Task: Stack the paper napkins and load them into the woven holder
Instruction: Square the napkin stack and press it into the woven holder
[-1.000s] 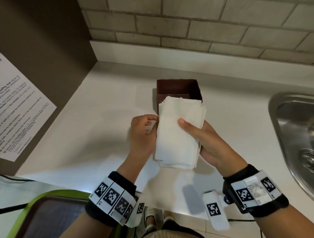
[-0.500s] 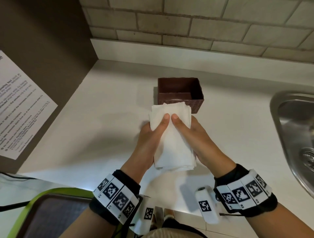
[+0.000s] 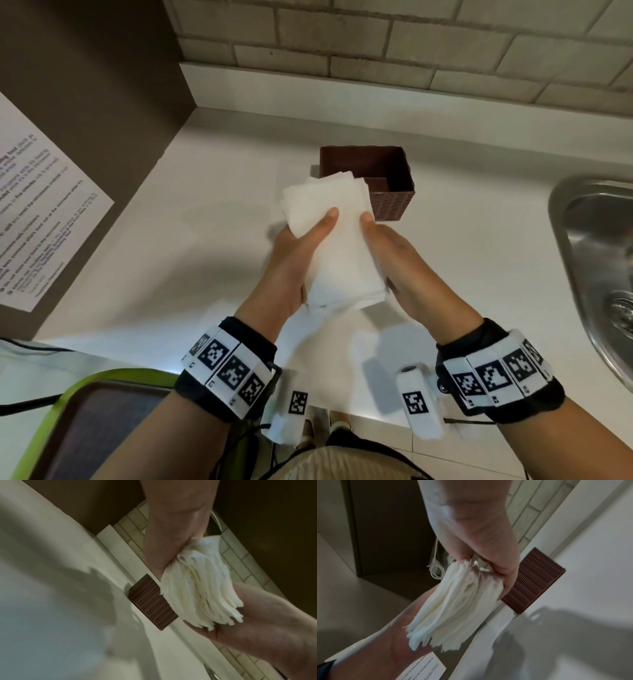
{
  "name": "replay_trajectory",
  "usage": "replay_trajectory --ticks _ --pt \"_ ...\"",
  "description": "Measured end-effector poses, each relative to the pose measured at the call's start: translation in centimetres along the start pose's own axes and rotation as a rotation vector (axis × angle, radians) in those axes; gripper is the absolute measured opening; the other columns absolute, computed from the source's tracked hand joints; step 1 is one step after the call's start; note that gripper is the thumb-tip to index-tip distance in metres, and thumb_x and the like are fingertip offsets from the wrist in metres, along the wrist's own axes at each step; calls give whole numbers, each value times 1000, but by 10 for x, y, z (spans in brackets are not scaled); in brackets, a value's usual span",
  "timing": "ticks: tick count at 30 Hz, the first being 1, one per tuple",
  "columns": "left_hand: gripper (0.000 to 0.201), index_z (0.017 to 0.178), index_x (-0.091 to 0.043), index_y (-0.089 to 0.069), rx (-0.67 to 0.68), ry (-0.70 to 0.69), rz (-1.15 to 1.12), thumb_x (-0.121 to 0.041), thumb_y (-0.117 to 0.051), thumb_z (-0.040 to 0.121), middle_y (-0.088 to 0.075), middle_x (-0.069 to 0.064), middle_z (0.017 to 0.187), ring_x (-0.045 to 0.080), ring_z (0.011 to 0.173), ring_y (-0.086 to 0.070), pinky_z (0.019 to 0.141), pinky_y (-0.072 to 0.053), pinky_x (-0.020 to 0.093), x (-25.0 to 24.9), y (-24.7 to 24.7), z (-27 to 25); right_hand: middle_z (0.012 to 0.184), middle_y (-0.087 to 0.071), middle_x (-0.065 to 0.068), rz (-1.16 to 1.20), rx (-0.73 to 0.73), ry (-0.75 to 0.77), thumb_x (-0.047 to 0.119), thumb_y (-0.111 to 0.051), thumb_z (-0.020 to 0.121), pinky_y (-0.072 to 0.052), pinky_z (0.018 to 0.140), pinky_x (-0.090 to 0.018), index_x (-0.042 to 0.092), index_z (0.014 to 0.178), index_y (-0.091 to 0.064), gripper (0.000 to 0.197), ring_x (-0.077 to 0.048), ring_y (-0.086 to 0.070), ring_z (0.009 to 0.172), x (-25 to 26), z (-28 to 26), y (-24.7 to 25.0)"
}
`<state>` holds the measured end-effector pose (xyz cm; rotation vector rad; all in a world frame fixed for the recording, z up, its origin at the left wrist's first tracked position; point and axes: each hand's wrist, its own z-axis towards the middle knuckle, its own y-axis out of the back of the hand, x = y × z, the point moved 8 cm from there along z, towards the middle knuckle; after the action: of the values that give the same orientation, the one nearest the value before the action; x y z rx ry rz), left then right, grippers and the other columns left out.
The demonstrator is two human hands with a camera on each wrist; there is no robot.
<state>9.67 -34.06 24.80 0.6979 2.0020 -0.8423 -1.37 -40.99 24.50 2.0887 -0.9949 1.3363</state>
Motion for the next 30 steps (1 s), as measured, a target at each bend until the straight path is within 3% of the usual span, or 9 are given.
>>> replay_trajectory --ticks 4,8,10,12,15,18,21,26,30 --pt "27 111 -19 -71 76 53 51 -27 -74 85 -76 7 110 27 102 -73 88 -58 41 7 -7 0 129 -64 5 -3 15 28 62 -36 94 -50 101 -39 31 140 -47 56 -14 -63 116 8 4 -3" --pt "24 110 -17 -70 96 85 48 -26 -71 88 -77 6 109 22 98 -74 82 -59 34 8 -1 2 122 -66 7 -20 -16 94 51 -38 99 -53 93 -30 28 137 -45 45 -12 -64 111 20 2 10" --pt "26 114 -17 -69 93 74 33 -24 -69 89 -77 5 111 20 98 -73 81 -59 32 9 3 3 108 -61 13 -87 -138 263 36 -46 100 -51 82 -17 30 128 -43 28 -5 -62 98 36 -8 22" --pt "30 120 -14 -67 93 57 7 -22 -68 90 -75 5 114 20 104 -72 87 -58 33 11 4 3 100 -56 14 -237 -205 441 25 -52 99 -47 77 -8 27 111 -50 12 0 -58 91 49 -20 24" --pt "34 124 -11 -64 105 42 -10 -20 -67 91 -74 9 117 25 108 -71 91 -57 38 15 2 2 103 -56 9 -407 -195 435 26 -58 95 -43 72 -1 27 94 -61 3 2 -58 92 44 -22 19" --pt "38 127 -10 -62 131 34 -34 -18 -67 90 -72 12 120 28 111 -69 94 -56 42 17 0 2 110 -57 2 -428 -238 408 31 -63 91 -46 71 -5 28 100 -63 9 -7 -61 95 37 -19 23" --pt "43 130 -10 -60 173 24 -36 -20 -68 88 -71 13 123 29 113 -68 96 -54 45 18 -3 0 110 -58 3 -412 -264 415 34 -67 88 -48 72 -11 29 99 -61 13 -9 -61 94 38 -20 23" --pt "49 130 -13 -60 202 35 -47 -34 -66 86 -71 12 122 28 112 -69 91 -57 42 18 -6 -2 105 -66 -3 -209 -237 291 37 -70 85 -54 90 -38 25 80 -65 14 -19 -63 99 27 -13 28" --pt "56 131 -13 -60 183 58 -22 -43 -67 84 -71 11 122 28 113 -68 94 -56 42 19 -4 -2 97 -69 -8 -160 -204 227 30 -72 84 -53 95 -44 15 80 -67 16 -23 -65 95 23 -8 31"
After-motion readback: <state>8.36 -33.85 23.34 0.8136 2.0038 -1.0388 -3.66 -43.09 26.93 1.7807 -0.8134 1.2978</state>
